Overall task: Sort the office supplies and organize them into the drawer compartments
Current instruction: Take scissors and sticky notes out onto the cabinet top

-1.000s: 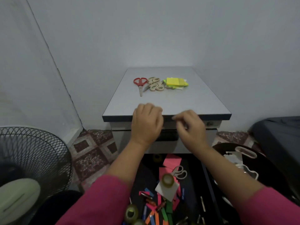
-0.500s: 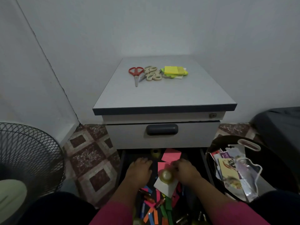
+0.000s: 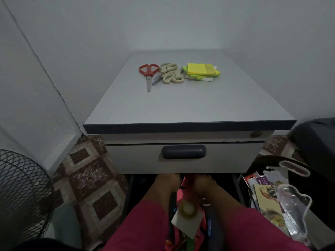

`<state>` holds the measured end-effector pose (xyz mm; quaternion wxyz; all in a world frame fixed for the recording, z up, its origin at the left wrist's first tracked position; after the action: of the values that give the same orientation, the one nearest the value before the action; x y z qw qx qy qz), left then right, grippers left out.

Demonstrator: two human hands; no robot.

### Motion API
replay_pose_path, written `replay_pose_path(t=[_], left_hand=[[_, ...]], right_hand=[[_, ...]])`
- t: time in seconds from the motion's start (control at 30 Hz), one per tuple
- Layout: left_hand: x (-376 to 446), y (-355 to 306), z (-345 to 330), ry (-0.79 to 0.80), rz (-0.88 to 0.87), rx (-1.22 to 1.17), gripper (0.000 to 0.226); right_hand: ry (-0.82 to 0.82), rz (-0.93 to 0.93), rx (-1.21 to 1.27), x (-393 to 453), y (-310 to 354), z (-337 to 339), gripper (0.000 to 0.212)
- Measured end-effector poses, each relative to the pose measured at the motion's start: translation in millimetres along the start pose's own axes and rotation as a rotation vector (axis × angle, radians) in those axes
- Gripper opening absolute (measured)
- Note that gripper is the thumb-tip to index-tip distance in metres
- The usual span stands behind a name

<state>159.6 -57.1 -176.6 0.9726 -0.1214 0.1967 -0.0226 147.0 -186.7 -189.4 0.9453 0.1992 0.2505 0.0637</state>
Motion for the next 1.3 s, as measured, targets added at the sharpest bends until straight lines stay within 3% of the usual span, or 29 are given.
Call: replay_pose_path(t=[0.07, 0.3, 0.5, 0.67, 0.77, 0.9, 1.17, 1.3], left_hand=[[2.5, -0.1, -4.8, 0.087, 0.023, 0.006, 0.035], [-15.0, 16.1, -18.8, 0.118, -0.035, -0.021, 0.049], [-51.5, 29.3, -31.0, 0.101, -0.033, 0.019, 0.055], [-83.6, 32.6, -38.3, 0.137, -0.02, 0.01, 0.054], [-104.8, 35.0, -33.4, 0.059, -0.059, -0.011, 0.052], [-107.3, 41.0, -34.7, -0.001, -0.076, -0.079, 0.042], [-122.6, 13.7, -56.0, 0.1, -0.205, -0.086, 0.047], [-118.2, 11.1, -60.7, 0.104, -0.122, -0.143, 0.064]], right_hand=[[0.061, 0.046, -0.071, 0.1, 3.0, -0.8, 0.054], [0.095, 0.109, -0.184, -23.5, 12.9, -8.0, 0.065], [0.044, 0.019, -0.19, -55.7, -2.1, -10.5, 0.06], [-0.186, -0.081, 0.066, -79.6, -31.5, -12.0, 0.041], [-0.34, -0.086, 0.3, -93.4, -36.1, -7.4, 0.024], [-0.506, -0.142, 0.489, -109.8, -32.0, -6.4, 0.025], [-0.5, -0.303, 0.601, -124.4, -36.0, -17.3, 0.028], [-0.545, -0.307, 0.651, -119.4, -39.2, -15.4, 0.027]])
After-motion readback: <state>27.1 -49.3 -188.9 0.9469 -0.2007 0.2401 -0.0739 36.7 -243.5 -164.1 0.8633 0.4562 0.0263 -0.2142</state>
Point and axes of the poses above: each hand's wrist, its own x-axis towards the middle knuckle, its own z-axis out of the back of the hand, y = z × x, the point moved 3 cm from there along x, towards the middle knuckle, and after that the axes turned 11 degrees about z, right-handed, at the moved point
